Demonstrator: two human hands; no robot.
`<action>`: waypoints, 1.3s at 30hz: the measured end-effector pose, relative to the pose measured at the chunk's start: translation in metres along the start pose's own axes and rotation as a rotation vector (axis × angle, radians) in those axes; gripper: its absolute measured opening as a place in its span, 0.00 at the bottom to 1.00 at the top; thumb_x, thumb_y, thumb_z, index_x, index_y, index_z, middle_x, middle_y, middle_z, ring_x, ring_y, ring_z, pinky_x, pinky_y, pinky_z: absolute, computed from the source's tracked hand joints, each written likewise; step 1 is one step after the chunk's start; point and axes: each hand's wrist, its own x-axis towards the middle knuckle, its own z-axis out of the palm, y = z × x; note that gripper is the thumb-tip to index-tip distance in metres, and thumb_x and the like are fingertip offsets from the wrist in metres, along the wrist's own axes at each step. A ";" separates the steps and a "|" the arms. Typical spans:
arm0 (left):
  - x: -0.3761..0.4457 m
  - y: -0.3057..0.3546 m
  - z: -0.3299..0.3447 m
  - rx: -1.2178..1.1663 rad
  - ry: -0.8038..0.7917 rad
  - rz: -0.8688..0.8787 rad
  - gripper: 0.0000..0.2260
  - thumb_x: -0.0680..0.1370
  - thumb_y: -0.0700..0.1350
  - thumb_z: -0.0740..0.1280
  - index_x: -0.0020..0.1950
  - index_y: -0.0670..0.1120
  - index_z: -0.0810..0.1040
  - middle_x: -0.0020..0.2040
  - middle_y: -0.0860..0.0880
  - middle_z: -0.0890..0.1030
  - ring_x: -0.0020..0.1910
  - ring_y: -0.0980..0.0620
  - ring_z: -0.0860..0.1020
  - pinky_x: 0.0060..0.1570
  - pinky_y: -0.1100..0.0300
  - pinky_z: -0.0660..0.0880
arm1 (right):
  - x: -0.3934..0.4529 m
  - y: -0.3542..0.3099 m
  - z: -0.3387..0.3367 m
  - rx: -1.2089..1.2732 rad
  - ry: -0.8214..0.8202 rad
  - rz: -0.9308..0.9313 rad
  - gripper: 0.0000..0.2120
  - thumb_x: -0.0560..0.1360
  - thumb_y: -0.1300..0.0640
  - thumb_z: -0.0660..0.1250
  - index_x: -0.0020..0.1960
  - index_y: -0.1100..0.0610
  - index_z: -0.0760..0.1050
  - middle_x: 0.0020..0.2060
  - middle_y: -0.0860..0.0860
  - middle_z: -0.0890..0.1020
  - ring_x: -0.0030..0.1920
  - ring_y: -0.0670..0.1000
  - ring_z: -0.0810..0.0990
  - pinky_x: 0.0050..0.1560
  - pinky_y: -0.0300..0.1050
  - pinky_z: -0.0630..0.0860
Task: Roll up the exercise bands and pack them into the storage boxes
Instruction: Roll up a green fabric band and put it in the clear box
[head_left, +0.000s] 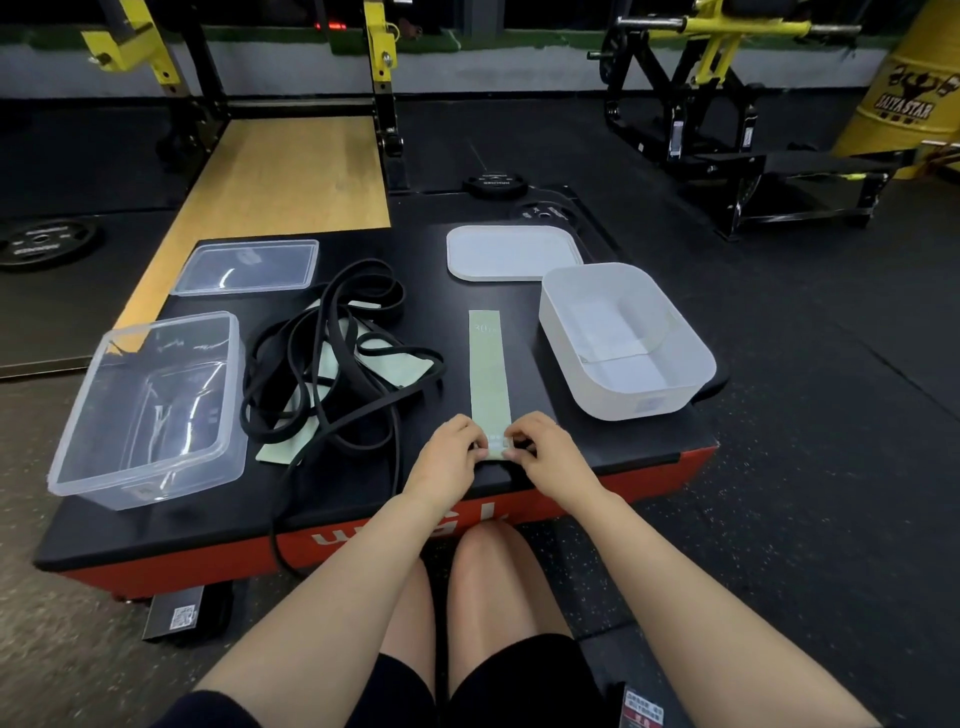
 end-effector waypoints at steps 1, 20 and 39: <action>0.002 -0.001 0.001 0.000 -0.004 0.001 0.06 0.79 0.39 0.61 0.48 0.41 0.77 0.53 0.49 0.74 0.54 0.50 0.72 0.52 0.60 0.68 | 0.000 0.000 0.000 0.027 0.018 0.016 0.07 0.75 0.62 0.67 0.52 0.60 0.75 0.47 0.47 0.73 0.48 0.47 0.75 0.52 0.38 0.71; 0.018 -0.004 0.005 -0.079 0.048 -0.080 0.10 0.76 0.45 0.68 0.53 0.41 0.77 0.59 0.50 0.74 0.58 0.53 0.73 0.55 0.66 0.66 | 0.022 0.005 0.006 -0.066 0.090 0.022 0.04 0.76 0.60 0.65 0.47 0.58 0.78 0.45 0.47 0.76 0.48 0.48 0.74 0.50 0.42 0.72; 0.032 -0.003 0.009 -0.209 0.130 -0.113 0.03 0.77 0.41 0.65 0.47 0.43 0.78 0.48 0.51 0.75 0.52 0.51 0.72 0.51 0.64 0.66 | 0.026 0.015 0.005 -0.038 0.076 -0.113 0.04 0.74 0.56 0.69 0.46 0.56 0.77 0.44 0.44 0.77 0.49 0.45 0.73 0.49 0.37 0.68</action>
